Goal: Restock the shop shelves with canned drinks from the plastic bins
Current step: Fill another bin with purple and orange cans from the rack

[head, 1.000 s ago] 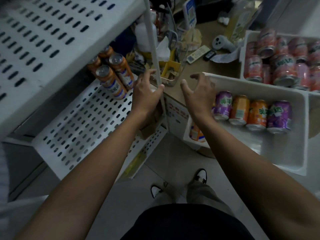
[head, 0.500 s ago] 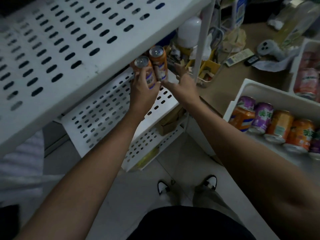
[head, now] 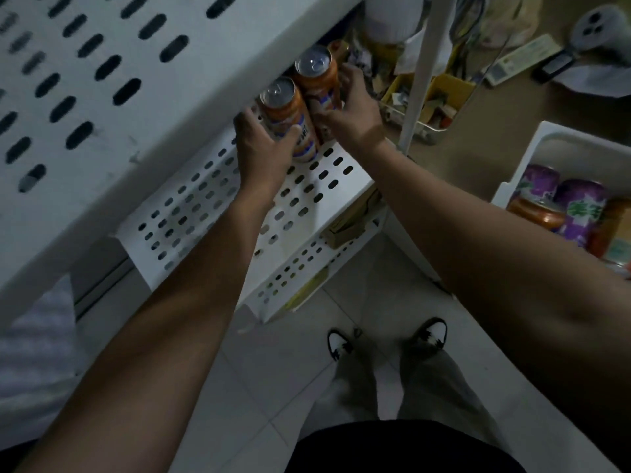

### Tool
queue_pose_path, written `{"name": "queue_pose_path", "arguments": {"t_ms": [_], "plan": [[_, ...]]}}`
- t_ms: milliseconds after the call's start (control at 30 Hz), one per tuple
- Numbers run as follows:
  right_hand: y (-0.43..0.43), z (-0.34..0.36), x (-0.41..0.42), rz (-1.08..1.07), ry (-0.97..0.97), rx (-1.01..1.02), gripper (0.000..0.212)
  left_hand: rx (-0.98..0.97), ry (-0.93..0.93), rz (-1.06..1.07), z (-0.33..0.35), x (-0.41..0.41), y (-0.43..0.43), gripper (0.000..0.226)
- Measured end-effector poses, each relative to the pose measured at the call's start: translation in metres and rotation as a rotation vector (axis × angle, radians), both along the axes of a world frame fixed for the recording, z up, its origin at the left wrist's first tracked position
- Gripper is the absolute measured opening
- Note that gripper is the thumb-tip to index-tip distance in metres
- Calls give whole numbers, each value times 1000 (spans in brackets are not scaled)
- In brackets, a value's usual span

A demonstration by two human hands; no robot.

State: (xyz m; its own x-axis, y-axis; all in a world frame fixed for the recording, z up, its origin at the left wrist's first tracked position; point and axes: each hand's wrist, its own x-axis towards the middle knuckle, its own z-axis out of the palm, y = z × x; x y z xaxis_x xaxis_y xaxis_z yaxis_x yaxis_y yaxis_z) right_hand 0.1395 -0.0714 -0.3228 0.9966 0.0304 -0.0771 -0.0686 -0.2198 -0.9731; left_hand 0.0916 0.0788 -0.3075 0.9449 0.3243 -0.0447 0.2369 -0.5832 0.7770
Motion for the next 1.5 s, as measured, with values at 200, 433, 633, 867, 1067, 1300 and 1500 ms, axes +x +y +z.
{"name": "queue_pose_path", "arguments": {"t_ms": [200,433,633,867,1067,1300,1500], "plan": [[3,-8,17,-14,-41,-52,66,-90,27,90,-13,17,-11,101],[-10,5,-23,-31,-153,-101,58,-3,-136,58,-4,-19,-6,95],[-61,39,-68,-243,-121,-112,60,-46,-216,-89,39,-40,-45,81],[-165,85,-130,-526,-129,-261,63,-138,-257,-443,76,-47,-142,71],[-270,98,-199,-765,-23,-336,68,-133,-269,-787,92,-68,-253,73],[-326,54,-275,-832,199,-368,64,181,-78,-1052,42,-102,-320,78],[-325,7,-295,-778,329,-305,69,529,-34,-1091,2,-115,-320,84]]}}
